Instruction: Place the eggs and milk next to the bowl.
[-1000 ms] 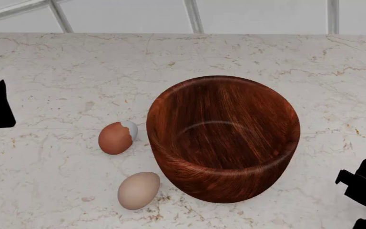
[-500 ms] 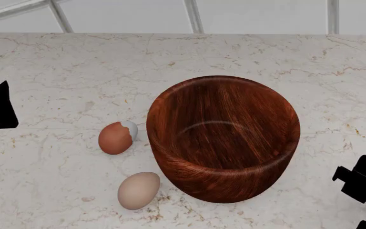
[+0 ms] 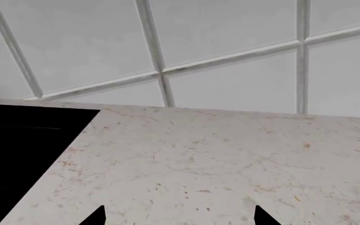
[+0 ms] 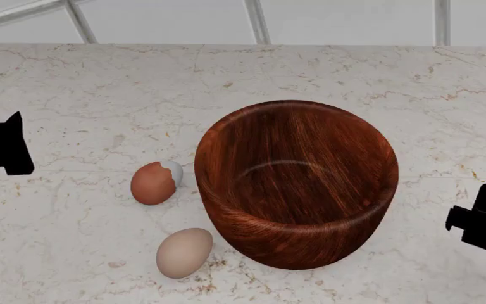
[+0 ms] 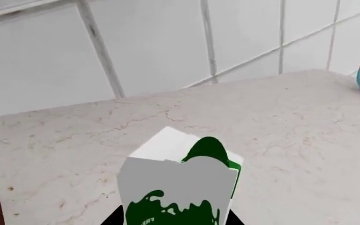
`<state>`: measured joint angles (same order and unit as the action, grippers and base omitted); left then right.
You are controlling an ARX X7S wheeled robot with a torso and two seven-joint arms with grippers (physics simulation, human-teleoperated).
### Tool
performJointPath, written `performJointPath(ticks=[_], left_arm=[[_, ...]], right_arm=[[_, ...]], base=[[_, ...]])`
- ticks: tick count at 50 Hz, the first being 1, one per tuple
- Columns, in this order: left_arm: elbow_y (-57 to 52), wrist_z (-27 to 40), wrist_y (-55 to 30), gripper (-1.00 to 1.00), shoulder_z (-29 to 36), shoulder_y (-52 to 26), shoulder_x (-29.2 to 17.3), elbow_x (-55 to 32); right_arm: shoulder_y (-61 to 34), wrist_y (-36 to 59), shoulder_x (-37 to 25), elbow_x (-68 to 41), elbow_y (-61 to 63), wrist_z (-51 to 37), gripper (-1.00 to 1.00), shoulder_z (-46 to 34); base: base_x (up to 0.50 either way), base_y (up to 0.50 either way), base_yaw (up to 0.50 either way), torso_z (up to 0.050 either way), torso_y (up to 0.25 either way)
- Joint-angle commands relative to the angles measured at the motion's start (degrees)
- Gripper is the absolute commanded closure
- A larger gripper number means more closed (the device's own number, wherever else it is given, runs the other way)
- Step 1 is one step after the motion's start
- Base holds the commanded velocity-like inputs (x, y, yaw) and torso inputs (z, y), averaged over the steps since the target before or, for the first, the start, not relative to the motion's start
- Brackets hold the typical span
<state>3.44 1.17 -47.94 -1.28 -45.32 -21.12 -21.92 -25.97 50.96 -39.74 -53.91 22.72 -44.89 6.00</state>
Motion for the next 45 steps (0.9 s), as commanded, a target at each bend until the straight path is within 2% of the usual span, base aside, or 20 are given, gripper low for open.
performJointPath(ticks=[1, 10, 23, 38, 45], left_arm=[[-0.21, 0.45, 1.27, -1.0, 0.26, 0.87, 0.04, 0.95], [-0.18, 0.7, 1.43, -1.0, 0.39, 1.14, -0.09, 1.05], [-0.01, 0.67, 1.53, -1.0, 1.24, 0.87, 0.0, 1.16], [-0.21, 1.07, 1.06, -1.0, 2.05, 0.05, 0.12, 1.26], [-0.78, 1.26, 0.81, -1.0, 2.01, 0.28, 0.14, 1.02]], right_arm=[[1.86, -4.36, -4.88, 1.66, 2.28, 13.25, 1.0, -0.77], [5.52, -7.83, -7.93, 2.87, 2.64, 18.61, 1.0, 0.82], [12.1, -10.18, -11.27, 0.36, 3.93, 23.66, 1.0, 7.23], [27.79, -15.27, -14.18, -3.95, 6.76, 41.26, 1.0, 19.58], [30.61, -15.76, -15.04, -4.42, 7.37, 44.96, 1.0, 22.23]], base=[[0.0, 0.0, 0.0, 0.0, 0.0], [0.0, 0.0, 0.0, 0.0, 0.0], [0.0, 0.0, 0.0, 0.0, 0.0], [0.0, 0.0, 0.0, 0.0, 0.0], [0.0, 0.0, 0.0, 0.0, 0.0]])
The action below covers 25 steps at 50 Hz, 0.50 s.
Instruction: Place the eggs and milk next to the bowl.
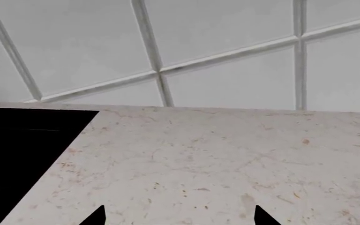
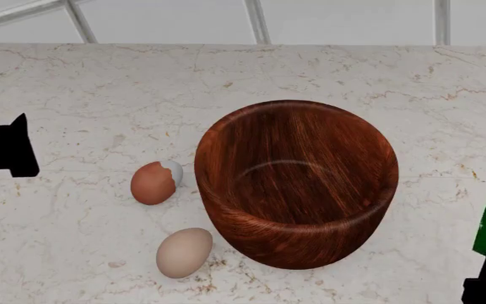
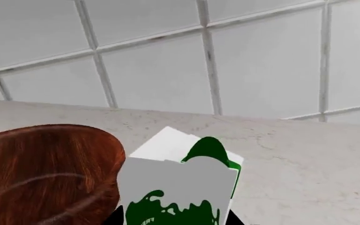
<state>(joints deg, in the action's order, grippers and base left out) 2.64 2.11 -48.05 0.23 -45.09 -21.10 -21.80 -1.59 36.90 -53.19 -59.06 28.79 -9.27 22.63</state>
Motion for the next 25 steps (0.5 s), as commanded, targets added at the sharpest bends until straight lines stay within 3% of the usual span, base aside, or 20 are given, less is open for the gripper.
performJointPath(ticks=[1, 25], left_arm=[[0.01, 0.35, 0.95, -1.0, 0.51, 0.16, 0.16, 0.89], [-1.49, 0.78, 0.42, -1.0, 0.38, 0.81, -0.1, 0.2]], right_arm=[[6.42, -1.66, -1.83, 0.4, 1.6, 9.83, 1.0, 5.88], [10.21, -2.86, -5.0, 0.11, 3.28, 21.09, 1.0, 7.22]], base=[[0.0, 0.0, 0.0, 0.0, 0.0], [0.0, 0.0, 0.0, 0.0, 0.0]])
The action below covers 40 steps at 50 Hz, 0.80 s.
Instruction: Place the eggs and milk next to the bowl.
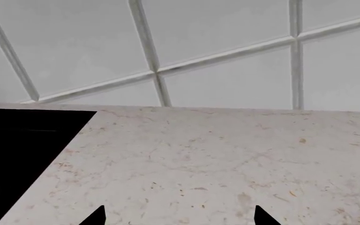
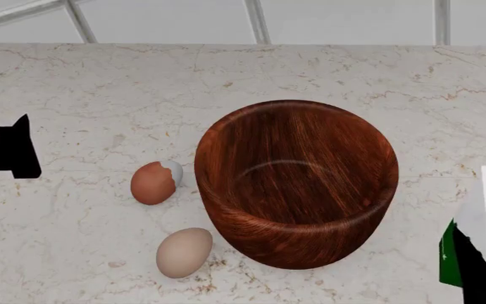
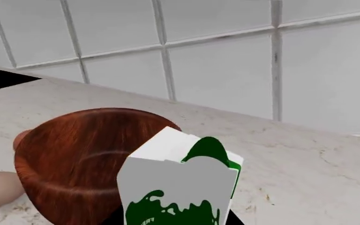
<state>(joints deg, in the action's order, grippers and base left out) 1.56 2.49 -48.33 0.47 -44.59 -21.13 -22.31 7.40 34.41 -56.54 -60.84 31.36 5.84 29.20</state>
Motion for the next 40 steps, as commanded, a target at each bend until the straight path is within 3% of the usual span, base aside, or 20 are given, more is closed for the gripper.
performJointPath(ticks=[1, 40], left_arm=[[-0.42, 0.45, 0.73, -1.0, 0.06, 0.31, -0.06, 0.68], [-1.35, 1.2, 0.6, -1.0, -0.08, 1.21, -0.7, 0.17]], right_arm=[[1.14, -0.41, -1.75, 1.81, 0.77, 6.3, 1.0, 0.43], [-6.45, -2.66, -6.12, 1.53, -3.92, 18.52, 1.0, -10.38]], base=[[0.0, 0.0, 0.0, 0.0, 0.0], [0.0, 0.0, 0.0, 0.0, 0.0]])
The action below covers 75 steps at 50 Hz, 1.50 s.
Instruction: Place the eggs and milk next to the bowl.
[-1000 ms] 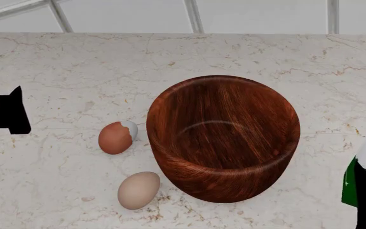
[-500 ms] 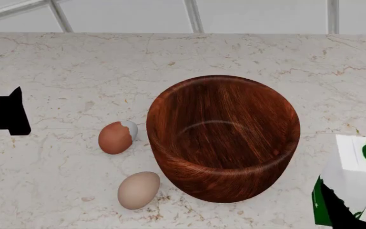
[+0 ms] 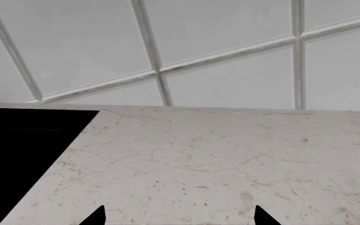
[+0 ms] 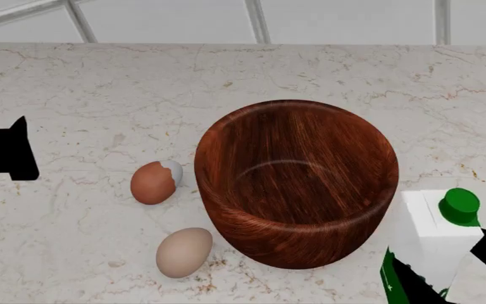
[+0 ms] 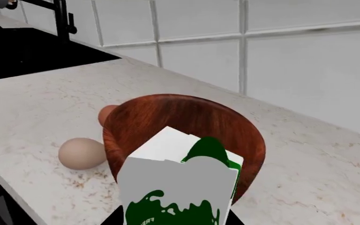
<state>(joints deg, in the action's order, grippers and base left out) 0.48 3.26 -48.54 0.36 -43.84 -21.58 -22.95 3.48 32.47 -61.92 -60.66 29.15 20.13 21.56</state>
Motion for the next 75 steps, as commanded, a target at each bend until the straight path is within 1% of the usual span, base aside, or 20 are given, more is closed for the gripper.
performJointPath(ticks=[1, 8, 23, 33, 49, 75], left_arm=[[-0.3, 0.44, 0.75, -1.0, 0.08, 0.48, -0.27, 0.81], [-0.5, 0.69, 0.37, -1.0, 0.24, 0.27, -0.29, 0.75], [-1.27, 0.96, 0.33, -1.0, -0.24, 1.22, -0.88, 0.44], [-1.18, 1.04, 0.51, -1.0, -0.17, 1.42, -0.98, 0.38], [-0.91, 1.2, 0.83, -1.0, 0.1, 1.55, -1.04, 0.38], [-0.34, 1.25, 1.41, -1.0, 0.5, 1.75, -1.13, 0.28]], right_arm=[[-2.16, -0.76, -0.63, 1.35, -1.78, 4.47, 1.0, -2.55], [-2.13, -0.52, -1.02, 1.07, -1.75, 5.0, 1.0, -2.4], [-9.21, -0.88, -0.15, 2.75, -4.56, 6.26, 1.0, -9.95], [-7.86, -1.68, 0.57, 3.72, -5.14, 6.7, 1.0, -9.74], [-9.54, -2.99, 2.67, 6.1, -7.79, 8.06, 1.0, -12.99], [-7.48, -5.21, 5.15, 7.6, -9.86, 9.26, 1.0, -13.53]], base=[[0.0, 0.0, 0.0, 0.0, 0.0], [0.0, 0.0, 0.0, 0.0, 0.0], [0.0, 0.0, 0.0, 0.0, 0.0], [0.0, 0.0, 0.0, 0.0, 0.0], [0.0, 0.0, 0.0, 0.0, 0.0], [0.0, 0.0, 0.0, 0.0, 0.0]])
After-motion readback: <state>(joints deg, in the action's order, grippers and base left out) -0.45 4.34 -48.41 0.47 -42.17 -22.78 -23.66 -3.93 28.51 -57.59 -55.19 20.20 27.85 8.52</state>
